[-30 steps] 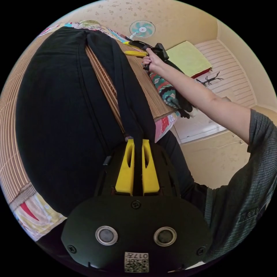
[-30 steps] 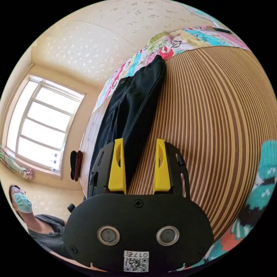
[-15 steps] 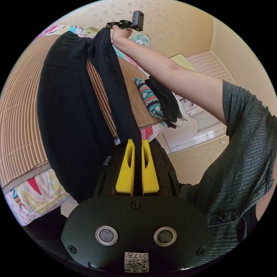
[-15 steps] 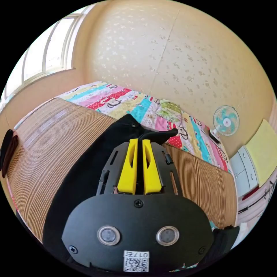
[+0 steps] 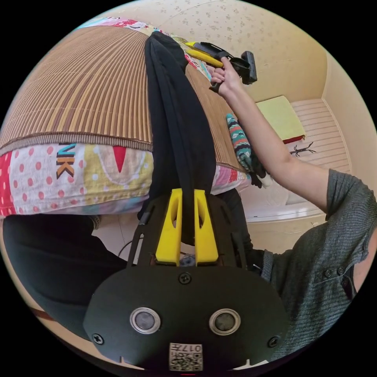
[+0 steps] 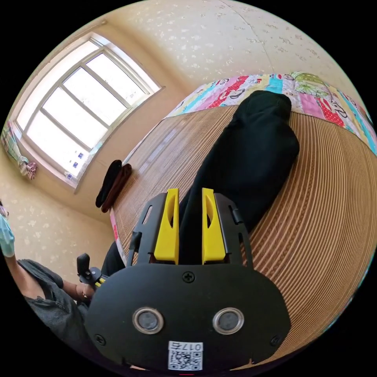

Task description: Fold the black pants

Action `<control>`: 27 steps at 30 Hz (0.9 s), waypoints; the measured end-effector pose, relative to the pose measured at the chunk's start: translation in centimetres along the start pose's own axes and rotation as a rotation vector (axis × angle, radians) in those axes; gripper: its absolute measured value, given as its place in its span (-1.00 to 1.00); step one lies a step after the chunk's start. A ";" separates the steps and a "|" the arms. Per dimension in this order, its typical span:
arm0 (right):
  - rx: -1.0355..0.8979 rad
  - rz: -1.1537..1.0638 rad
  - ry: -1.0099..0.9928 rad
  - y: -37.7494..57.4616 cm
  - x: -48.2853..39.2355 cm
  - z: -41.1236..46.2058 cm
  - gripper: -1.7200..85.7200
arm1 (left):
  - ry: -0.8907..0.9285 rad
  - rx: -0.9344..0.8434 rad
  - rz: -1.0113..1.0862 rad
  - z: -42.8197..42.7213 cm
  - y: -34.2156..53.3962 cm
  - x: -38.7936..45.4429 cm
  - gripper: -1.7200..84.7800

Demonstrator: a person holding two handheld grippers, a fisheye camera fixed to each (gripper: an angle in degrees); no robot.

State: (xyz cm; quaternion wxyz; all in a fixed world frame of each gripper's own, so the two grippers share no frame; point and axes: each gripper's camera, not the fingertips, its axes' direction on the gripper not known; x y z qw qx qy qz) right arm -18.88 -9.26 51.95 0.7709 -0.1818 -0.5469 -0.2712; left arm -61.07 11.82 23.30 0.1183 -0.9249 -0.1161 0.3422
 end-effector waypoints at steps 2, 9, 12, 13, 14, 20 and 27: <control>-0.032 0.007 0.052 8.0 -1.3 -2.2 -0.72 | -0.021 -0.005 0.009 -0.1 -0.1 0.3 -0.84; -0.063 0.244 -0.205 24.6 -2.0 -4.4 -0.69 | -0.126 -0.025 0.020 0.3 0.3 2.2 -0.82; -0.094 0.307 -0.335 27.7 -0.2 -1.8 -0.70 | -0.256 -0.131 0.055 3.1 0.1 2.2 -0.81; -0.142 0.323 -0.372 28.0 0.7 -0.6 -0.71 | -0.285 -0.207 0.036 4.5 -0.1 1.9 -0.82; -0.171 0.338 -0.384 28.1 1.3 0.0 -0.72 | -0.283 -0.222 0.033 4.8 -0.2 1.9 -0.82; -0.058 0.225 -0.435 26.9 1.1 -3.9 -0.75 | 0.228 0.050 0.305 -2.6 1.6 5.9 -0.86; -0.098 0.360 -0.460 28.8 5.9 -4.2 -0.72 | -0.031 -0.087 -0.213 -1.2 4.4 -3.1 -0.85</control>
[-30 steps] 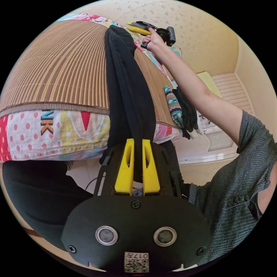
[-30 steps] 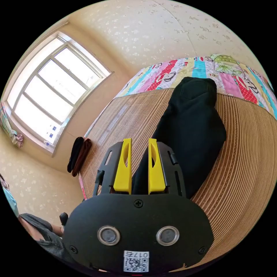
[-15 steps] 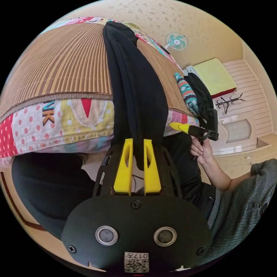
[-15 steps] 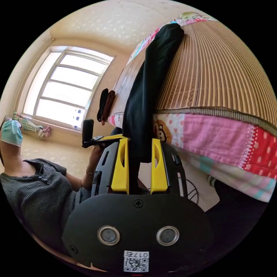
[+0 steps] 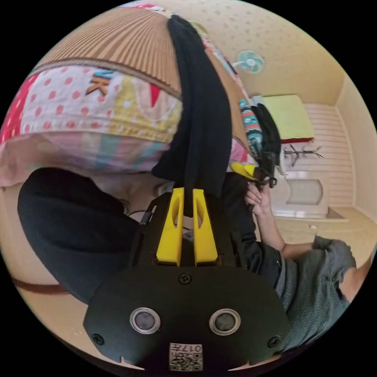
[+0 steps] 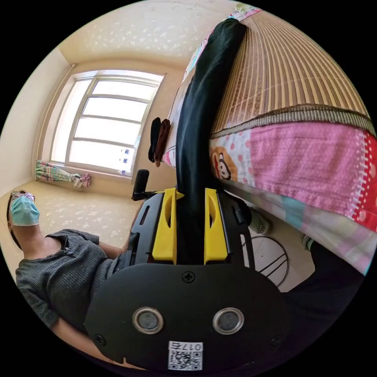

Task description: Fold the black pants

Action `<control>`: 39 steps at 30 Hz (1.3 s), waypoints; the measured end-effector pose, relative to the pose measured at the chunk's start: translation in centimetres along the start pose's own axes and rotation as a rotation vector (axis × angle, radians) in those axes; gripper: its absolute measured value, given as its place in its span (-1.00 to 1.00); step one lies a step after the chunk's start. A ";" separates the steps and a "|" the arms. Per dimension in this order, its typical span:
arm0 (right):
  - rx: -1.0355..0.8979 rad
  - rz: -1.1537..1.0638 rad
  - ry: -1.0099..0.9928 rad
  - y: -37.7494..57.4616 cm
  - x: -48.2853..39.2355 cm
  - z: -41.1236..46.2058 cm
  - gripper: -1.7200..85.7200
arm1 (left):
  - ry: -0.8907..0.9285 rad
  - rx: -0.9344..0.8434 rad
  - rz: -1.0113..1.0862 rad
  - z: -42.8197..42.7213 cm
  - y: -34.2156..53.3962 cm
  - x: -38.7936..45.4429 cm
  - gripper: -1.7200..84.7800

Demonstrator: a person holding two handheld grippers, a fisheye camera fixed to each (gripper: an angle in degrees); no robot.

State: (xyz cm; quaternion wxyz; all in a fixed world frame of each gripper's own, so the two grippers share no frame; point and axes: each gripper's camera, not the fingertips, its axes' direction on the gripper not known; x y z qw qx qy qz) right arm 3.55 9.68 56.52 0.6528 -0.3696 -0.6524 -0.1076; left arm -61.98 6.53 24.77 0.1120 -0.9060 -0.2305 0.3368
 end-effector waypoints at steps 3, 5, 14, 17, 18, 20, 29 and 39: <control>0.032 0.017 -0.010 0.2 0.8 -1.2 -0.69 | 0.013 -0.020 0.040 0.2 -0.1 1.1 -0.84; 0.025 0.003 -0.018 0.1 0.7 -1.9 -0.68 | -0.117 -0.015 0.060 -0.3 -0.3 2.4 -0.83; -0.041 -0.065 0.059 -0.7 0.9 -2.8 -0.65 | -0.059 0.229 0.176 -6.2 -1.5 4.2 -0.61; -0.031 -0.064 0.018 -0.7 1.4 -3.2 -0.65 | -0.106 0.125 0.175 -3.3 -3.6 2.8 -0.54; -0.027 -0.064 0.013 -0.7 1.4 -3.3 -0.65 | -0.117 0.082 0.171 -1.8 -4.0 2.1 -0.54; -0.017 -0.067 -0.012 -0.4 1.6 -3.7 -0.64 | -0.135 0.108 0.185 -0.9 -3.4 1.9 -0.56; -0.080 -0.097 -0.037 1.4 4.6 -5.2 -0.51 | 0.183 0.040 0.292 -1.5 0.2 1.7 -0.86; 0.006 -0.284 -0.666 5.5 3.5 -8.4 -0.78 | 0.604 0.012 0.384 -4.9 3.0 7.5 -0.85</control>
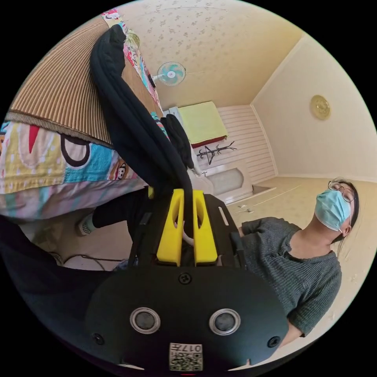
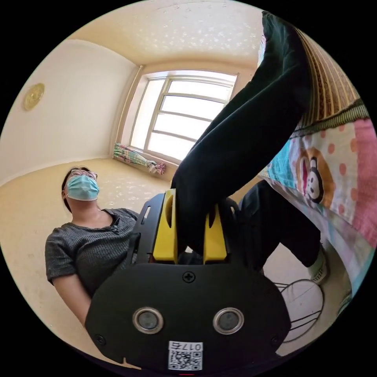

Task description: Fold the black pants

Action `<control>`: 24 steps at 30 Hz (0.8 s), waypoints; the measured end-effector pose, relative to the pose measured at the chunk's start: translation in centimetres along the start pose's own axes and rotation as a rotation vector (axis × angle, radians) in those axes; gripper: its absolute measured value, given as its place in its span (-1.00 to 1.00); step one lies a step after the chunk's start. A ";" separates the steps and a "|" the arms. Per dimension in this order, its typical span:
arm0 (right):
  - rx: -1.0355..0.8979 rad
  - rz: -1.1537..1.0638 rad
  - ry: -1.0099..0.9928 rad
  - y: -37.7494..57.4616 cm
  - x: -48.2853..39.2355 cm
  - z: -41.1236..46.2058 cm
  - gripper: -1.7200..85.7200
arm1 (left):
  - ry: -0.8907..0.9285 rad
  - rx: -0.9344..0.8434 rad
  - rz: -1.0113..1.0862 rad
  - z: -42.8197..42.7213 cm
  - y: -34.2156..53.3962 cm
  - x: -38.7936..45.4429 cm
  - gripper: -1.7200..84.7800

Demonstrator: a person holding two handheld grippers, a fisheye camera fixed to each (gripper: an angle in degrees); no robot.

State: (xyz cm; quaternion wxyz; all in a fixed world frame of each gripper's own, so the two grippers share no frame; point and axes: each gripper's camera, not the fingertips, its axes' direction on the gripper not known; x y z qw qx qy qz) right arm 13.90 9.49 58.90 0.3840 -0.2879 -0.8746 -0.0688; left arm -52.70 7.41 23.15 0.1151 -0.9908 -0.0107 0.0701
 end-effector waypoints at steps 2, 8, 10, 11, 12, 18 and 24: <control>-0.035 -0.005 0.106 1.0 -2.7 -0.7 -0.83 | -0.097 -0.087 0.016 -0.5 -0.6 1.8 -0.84; -0.127 -0.065 0.158 3.1 -9.0 -1.3 -0.85 | -0.545 0.103 0.180 -4.4 -5.1 8.0 -0.84; -0.150 -0.086 0.091 3.2 -10.2 -1.3 -0.85 | -0.541 0.000 0.261 -1.3 -9.6 8.5 -0.87; -0.176 -0.105 0.065 3.1 -11.2 -1.1 -0.85 | -0.552 -0.027 0.294 -0.1 -10.7 8.5 -0.88; -0.193 -0.117 0.060 3.0 -11.8 -0.9 -0.85 | -0.616 -0.069 0.366 2.6 -12.4 8.1 -0.93; -0.213 -0.276 0.225 1.8 -18.4 0.6 -0.84 | -0.642 -0.494 0.237 16.7 -13.5 -5.4 -0.98; -0.028 -0.232 0.266 -2.9 -16.9 -2.6 -0.80 | -0.126 -0.337 -0.030 18.1 -6.9 -13.1 -0.98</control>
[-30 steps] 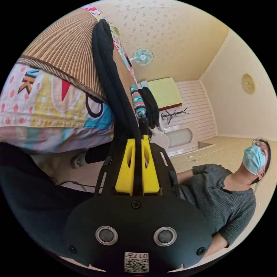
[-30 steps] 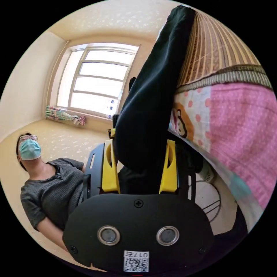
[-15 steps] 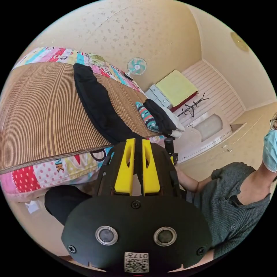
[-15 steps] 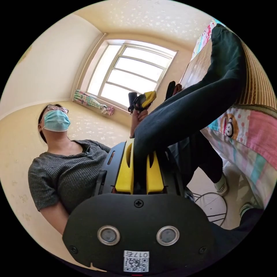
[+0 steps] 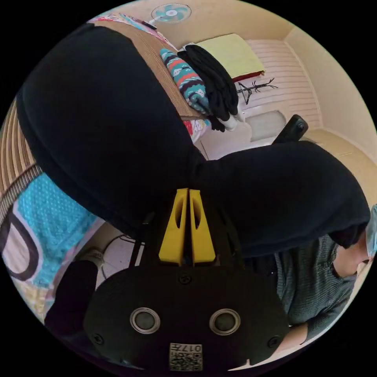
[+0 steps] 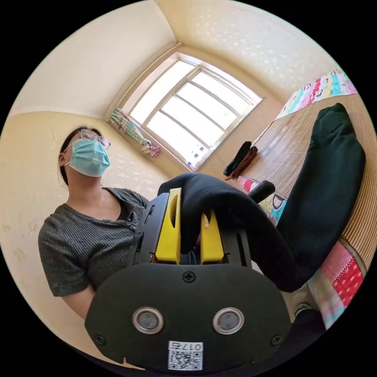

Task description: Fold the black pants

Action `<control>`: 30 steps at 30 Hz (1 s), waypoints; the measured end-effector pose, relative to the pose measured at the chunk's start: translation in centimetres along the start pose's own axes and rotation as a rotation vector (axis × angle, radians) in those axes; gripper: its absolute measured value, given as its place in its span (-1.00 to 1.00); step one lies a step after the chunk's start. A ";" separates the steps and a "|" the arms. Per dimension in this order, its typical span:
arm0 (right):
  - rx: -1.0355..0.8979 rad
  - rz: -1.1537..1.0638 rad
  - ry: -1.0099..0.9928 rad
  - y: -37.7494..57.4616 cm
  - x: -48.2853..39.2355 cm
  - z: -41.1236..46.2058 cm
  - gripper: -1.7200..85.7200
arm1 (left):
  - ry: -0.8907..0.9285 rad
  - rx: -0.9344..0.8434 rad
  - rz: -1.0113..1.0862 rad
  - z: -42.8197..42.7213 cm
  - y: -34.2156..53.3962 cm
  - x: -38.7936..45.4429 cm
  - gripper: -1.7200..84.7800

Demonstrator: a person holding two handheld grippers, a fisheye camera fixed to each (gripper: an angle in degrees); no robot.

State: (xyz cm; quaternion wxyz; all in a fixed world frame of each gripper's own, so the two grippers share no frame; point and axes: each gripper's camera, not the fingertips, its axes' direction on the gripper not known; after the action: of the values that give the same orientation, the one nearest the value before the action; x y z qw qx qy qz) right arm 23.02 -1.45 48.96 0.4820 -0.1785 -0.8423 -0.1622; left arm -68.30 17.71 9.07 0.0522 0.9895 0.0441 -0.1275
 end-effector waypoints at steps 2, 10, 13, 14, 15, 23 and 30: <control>0.083 0.113 0.047 -2.1 4.5 -0.9 -0.74 | 0.080 0.111 -0.070 -0.6 1.6 -1.8 -0.98; 0.037 0.346 0.081 -9.6 17.7 1.1 -0.47 | 0.017 0.242 -0.149 -5.6 2.8 -3.4 -0.98; 0.225 0.362 0.001 -10.8 18.7 -0.6 -0.45 | 0.019 0.250 -0.158 -5.4 3.1 -4.1 -0.98; 0.255 0.365 0.016 -11.4 18.4 -1.2 -0.44 | 0.017 0.251 -0.160 -5.3 3.1 -4.3 -0.98; 0.254 0.357 0.031 -11.6 18.0 -1.4 -0.44 | 0.011 0.258 -0.165 -5.3 3.3 -4.6 -0.98; -0.006 0.348 0.508 -5.3 9.3 -1.4 -0.44 | -0.062 0.375 -0.167 -7.9 4.9 -4.4 -0.96; -0.115 0.569 0.504 4.9 11.9 -0.4 -0.41 | -0.277 0.503 -0.096 -10.6 5.3 -0.3 -0.84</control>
State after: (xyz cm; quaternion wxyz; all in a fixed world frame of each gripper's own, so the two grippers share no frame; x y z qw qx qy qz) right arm 20.00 4.43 60.01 0.6891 -0.3863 -0.6036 -0.1078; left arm -65.44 13.65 19.84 -0.1956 0.9413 0.0505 -0.2705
